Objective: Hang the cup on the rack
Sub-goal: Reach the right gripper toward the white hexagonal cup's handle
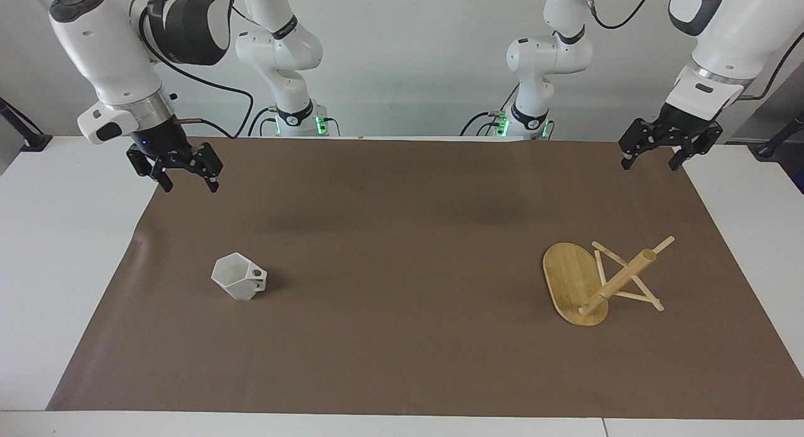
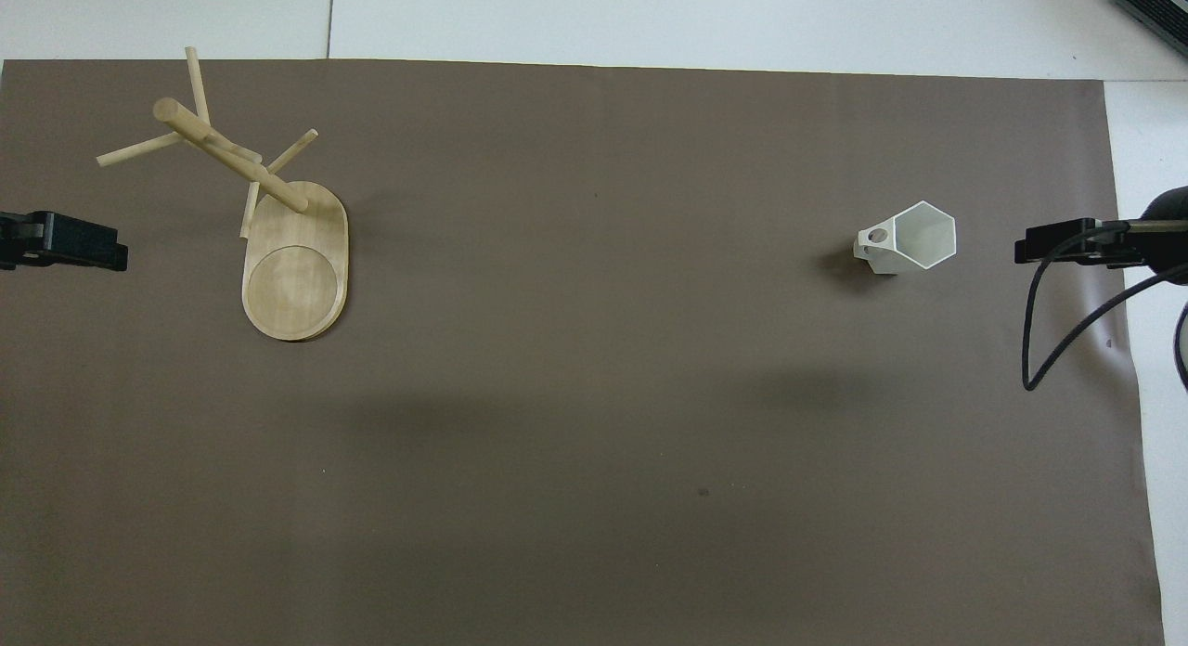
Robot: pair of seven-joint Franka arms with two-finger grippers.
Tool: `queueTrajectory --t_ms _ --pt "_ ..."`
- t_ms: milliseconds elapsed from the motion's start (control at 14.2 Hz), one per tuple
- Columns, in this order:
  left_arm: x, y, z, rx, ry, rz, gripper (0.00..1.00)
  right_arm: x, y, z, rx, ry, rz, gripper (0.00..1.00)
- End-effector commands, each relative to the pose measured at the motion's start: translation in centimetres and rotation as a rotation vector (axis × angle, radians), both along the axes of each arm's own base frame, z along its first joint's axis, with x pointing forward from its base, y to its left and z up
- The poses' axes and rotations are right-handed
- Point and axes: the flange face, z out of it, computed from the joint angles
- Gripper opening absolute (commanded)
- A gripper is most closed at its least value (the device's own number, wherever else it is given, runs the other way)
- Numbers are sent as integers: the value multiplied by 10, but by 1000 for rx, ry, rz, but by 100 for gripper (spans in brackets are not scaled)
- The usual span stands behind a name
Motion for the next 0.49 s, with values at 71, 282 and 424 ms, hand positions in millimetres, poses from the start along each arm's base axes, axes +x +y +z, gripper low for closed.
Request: queueTrajectory --t_ms 71,282,424 --pt "-5 2 -1 20 -12 9 100 4 -13 -31 -49 2 11 100" --pt "-5 2 -2 20 -11 9 100 11 -26 -64 -46 42 -8 100" --pt "-5 3 -1 20 -12 10 100 12 -38 -93 -49 26 -24 100"
